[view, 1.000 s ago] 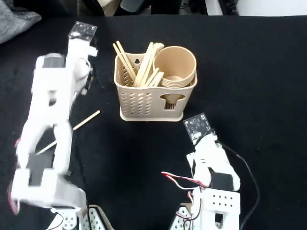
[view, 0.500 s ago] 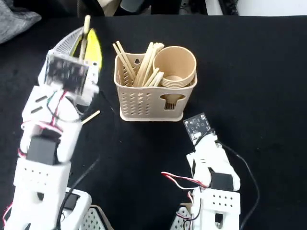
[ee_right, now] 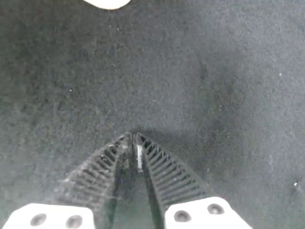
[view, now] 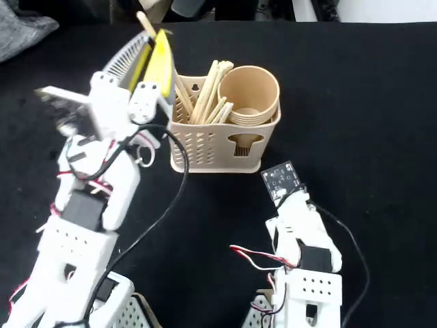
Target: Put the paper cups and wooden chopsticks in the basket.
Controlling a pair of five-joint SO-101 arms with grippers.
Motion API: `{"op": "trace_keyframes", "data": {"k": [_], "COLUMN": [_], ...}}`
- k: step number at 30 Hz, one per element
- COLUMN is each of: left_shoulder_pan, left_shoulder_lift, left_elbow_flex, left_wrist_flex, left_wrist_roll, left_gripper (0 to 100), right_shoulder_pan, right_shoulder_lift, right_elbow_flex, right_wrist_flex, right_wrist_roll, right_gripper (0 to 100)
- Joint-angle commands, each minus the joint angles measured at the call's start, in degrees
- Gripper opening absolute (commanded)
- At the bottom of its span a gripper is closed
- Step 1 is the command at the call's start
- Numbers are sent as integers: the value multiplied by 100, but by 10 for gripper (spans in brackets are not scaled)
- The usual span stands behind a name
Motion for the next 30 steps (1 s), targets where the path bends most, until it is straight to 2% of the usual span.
{"op": "trace_keyframes", "data": {"k": [1, 3, 4, 6, 7, 14, 21, 23, 26, 30], "left_shoulder_pan": [40, 40, 31, 84, 84, -321, -1077, -1437, -1930, -2281], "left_shoulder_lift": [299, 369, 378, 413, 440, 941, 1785, 2057, 2585, 3429], "left_elbow_flex": [242, 330, 338, 13, -268, -2457, -3503, -3459, -2967, -1965], "left_wrist_flex": [-114, -44, 202, 1152, 1732, 4624, 7244, 7657, 7745, 7147], "left_wrist_roll": [88, 70, 35, 53, 79, -387, -1829, -2259, -3077, -4149], "left_gripper": [30, 48, 100, 224, 238, 232, 227, 227, 227, 227], "right_shoulder_pan": [-62, -62, -62, -62, -62, -62, -62, -62, -62, -62], "right_shoulder_lift": [-48, -48, -48, -48, -48, -48, -48, -48, -48, -48], "right_elbow_flex": [-4, -4, -4, -4, -4, -4, -4, -4, -4, -4], "right_wrist_flex": [9, 9, 9, 9, 9, 9, 9, 9, 9, 9], "right_wrist_roll": [-18, -18, -18, -18, -18, -18, -18, -18, -18, -18], "right_gripper": [12, 12, 12, 12, 12, 12, 12, 12, 12, 12]}}
